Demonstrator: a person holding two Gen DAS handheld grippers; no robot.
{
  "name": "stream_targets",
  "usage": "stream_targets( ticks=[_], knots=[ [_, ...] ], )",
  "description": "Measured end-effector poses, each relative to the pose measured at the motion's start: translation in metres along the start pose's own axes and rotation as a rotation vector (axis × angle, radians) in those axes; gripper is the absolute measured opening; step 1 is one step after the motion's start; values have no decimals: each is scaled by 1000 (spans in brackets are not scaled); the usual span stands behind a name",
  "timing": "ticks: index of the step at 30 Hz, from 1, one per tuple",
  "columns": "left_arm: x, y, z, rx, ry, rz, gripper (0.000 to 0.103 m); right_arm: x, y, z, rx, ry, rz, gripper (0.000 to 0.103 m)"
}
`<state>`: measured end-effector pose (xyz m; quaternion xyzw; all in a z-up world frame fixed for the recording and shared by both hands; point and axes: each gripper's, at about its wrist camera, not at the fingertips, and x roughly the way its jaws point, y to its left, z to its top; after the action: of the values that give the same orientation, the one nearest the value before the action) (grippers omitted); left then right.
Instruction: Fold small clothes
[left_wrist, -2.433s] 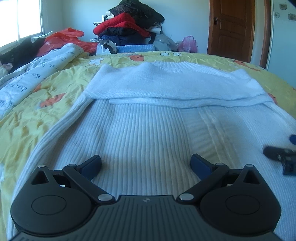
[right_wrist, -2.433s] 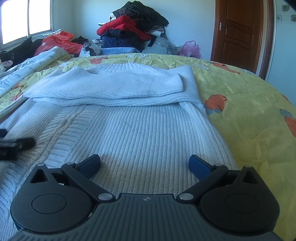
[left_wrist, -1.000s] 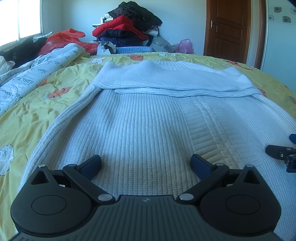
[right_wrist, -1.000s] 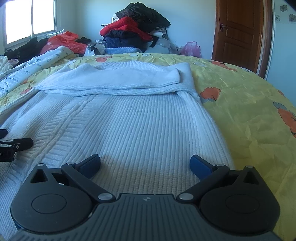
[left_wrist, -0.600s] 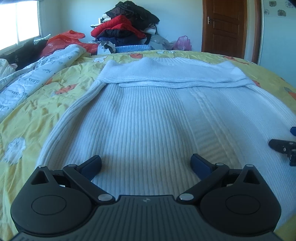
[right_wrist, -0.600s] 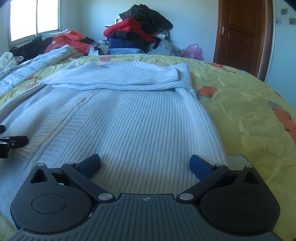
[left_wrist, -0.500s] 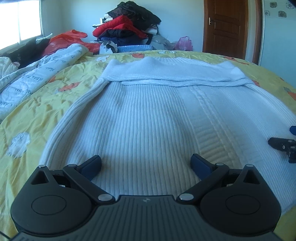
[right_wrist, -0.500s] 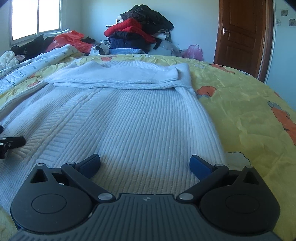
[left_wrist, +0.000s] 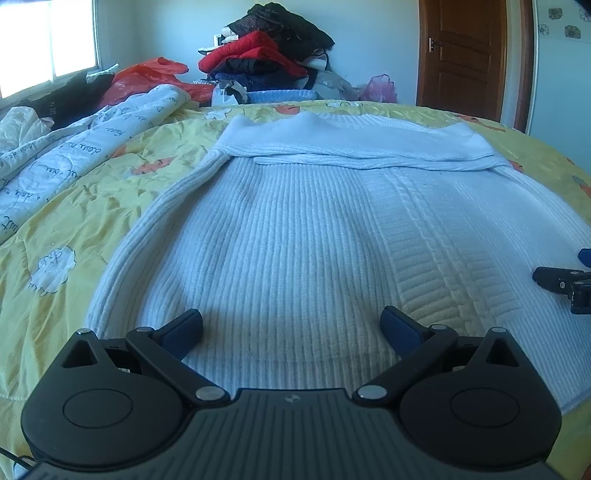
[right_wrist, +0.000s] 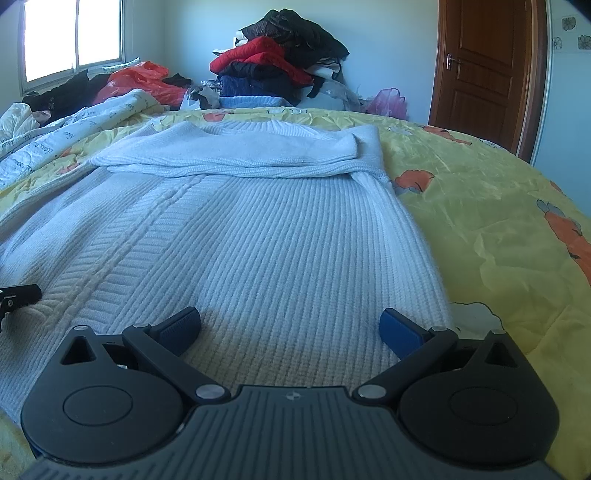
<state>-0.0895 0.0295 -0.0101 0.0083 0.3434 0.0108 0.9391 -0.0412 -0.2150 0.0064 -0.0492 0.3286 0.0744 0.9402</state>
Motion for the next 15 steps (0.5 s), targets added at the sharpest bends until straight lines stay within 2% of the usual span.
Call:
stream_targets(
  ticks=[15],
  knots=[
    [-10,-1,-7,-12,11,8,103,0,0,0,0,-1,0,102]
  ],
)
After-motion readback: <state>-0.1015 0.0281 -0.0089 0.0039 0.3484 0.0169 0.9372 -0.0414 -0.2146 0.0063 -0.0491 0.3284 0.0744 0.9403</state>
